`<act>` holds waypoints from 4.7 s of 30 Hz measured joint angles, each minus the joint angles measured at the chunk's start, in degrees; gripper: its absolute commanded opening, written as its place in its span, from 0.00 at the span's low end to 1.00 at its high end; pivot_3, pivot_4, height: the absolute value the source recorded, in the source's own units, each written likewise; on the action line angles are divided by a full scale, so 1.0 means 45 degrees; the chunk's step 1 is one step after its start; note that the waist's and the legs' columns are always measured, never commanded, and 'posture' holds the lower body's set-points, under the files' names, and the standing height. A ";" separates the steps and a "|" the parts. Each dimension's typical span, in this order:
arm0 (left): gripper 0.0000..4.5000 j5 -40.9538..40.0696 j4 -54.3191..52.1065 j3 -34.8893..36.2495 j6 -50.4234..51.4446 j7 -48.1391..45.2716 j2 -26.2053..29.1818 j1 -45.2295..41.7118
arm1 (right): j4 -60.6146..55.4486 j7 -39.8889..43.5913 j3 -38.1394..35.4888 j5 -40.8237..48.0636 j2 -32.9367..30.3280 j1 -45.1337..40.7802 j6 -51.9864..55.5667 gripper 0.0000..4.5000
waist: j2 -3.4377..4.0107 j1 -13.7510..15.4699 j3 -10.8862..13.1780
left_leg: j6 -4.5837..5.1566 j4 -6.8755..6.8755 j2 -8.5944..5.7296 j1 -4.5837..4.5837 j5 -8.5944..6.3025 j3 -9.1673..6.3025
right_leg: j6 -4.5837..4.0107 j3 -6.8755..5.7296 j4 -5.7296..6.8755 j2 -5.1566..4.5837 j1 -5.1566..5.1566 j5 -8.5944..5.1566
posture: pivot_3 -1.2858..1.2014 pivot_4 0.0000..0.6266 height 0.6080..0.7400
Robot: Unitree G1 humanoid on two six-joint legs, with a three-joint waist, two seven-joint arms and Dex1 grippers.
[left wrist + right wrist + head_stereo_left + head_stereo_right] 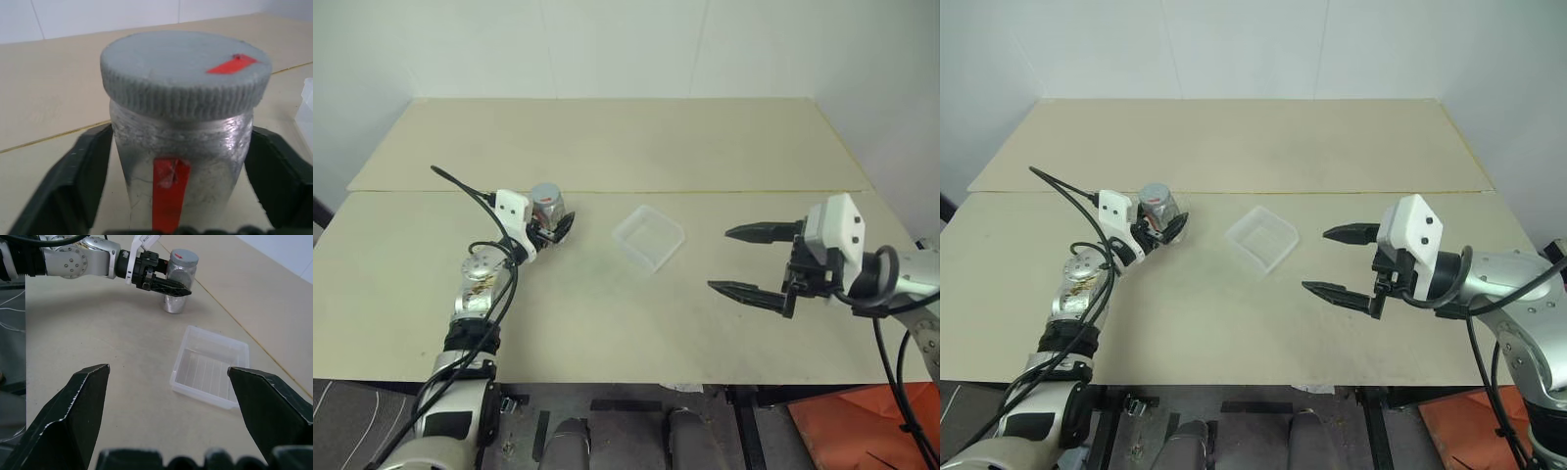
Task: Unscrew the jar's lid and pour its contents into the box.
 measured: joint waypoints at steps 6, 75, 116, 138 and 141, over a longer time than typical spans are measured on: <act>0.43 -0.0002 0.0394 0.0001 -0.0155 -0.0029 -0.0202 -0.0243 | -0.0124 -0.0102 -0.0020 0.0170 -0.0095 -0.0004 0.0032 1.00 | 0.0000 0.0008 0.0000 | 0.0000 0.0000 0.0000 -0.0001 0.0000 0.0000 | 0.0000 0.0000 -0.0001 0.0000 0.0000 0.0000 | 0.52 0.24 1.00; 0.43 -0.4195 -0.7373 -0.2730 0.5970 -1.1929 0.2934 -0.1373 | 0.7616 0.5426 0.5664 -0.0519 0.5535 -0.9722 -0.1449 0.61 | 0.0012 -0.0433 0.0005 | -0.0032 -0.0002 0.0003 -0.0069 0.0020 -0.0016 | -0.0003 -0.0002 0.0041 0.0007 -0.0105 -0.0001 | 0.52 0.24 1.00; 0.43 -0.3603 -0.5546 -0.2122 0.5074 -0.9493 0.2170 -0.1127 | 0.2747 -0.3395 0.4804 -0.1799 0.6955 -0.7950 0.3374 0.99 | 0.0014 -0.0704 0.0006 | -0.0060 -0.0004 -0.0001 -0.0081 0.0037 -0.0035 | -0.0006 -0.0003 0.0150 0.0007 -0.0126 -0.0002 | 0.52 0.24 1.00; 0.43 -0.3639 -0.5595 -0.1978 0.5234 -0.9571 0.2996 -0.1085 | 0.4205 -0.1972 0.4829 -0.2003 0.6443 -0.7969 0.1879 0.99 | 0.0015 -0.0713 0.0007 | -0.0059 -0.0005 0.0000 -0.0082 0.0036 -0.0036 | -0.0006 -0.0003 0.0148 0.0008 -0.0126 -0.0002 | 0.52 0.24 1.00; 0.43 -0.3684 -0.5651 -0.1687 0.5271 -0.9531 0.3238 -0.0953 | 0.4551 -0.1860 0.4632 -0.1968 0.6051 -0.7894 0.1753 0.99 | 0.0015 -0.0719 0.0007 | -0.0059 -0.0005 0.0000 -0.0082 0.0036 -0.0034 | -0.0006 -0.0003 0.0147 0.0007 -0.0128 -0.0002 | 0.52 0.24 1.00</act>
